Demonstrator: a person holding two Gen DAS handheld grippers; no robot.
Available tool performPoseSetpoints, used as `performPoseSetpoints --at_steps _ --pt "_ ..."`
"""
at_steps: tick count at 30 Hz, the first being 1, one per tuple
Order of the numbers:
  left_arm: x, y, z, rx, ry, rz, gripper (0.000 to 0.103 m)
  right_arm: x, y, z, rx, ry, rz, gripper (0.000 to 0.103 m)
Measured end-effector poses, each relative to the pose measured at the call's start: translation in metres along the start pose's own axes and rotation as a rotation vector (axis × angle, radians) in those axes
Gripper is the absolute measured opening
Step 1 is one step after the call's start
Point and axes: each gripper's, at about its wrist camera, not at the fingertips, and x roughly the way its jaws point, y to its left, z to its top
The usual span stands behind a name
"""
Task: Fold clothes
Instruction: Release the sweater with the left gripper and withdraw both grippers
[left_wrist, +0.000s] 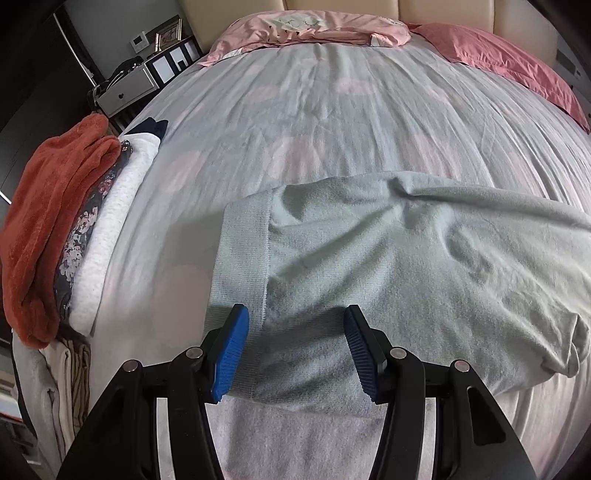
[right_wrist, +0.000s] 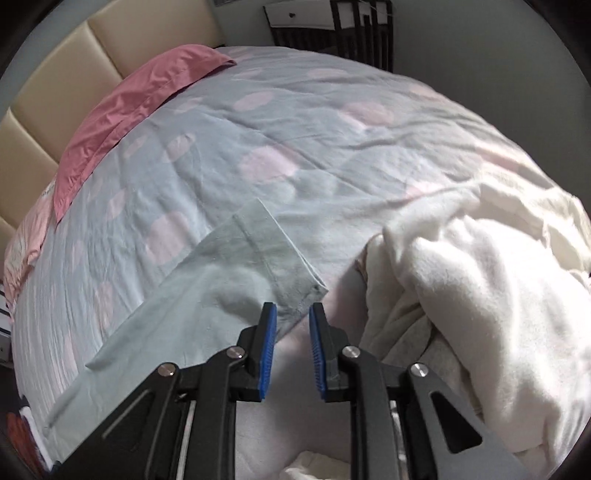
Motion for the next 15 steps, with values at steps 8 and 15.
performPoseSetpoints --at_steps 8,15 --pt "0.005 -0.001 0.004 0.017 -0.041 -0.003 0.055 0.039 -0.009 0.006 0.106 -0.009 0.043 0.029" --pt "0.021 0.012 0.010 0.016 -0.027 0.017 0.061 0.041 0.031 0.003 -0.113 -0.055 -0.245 0.015"
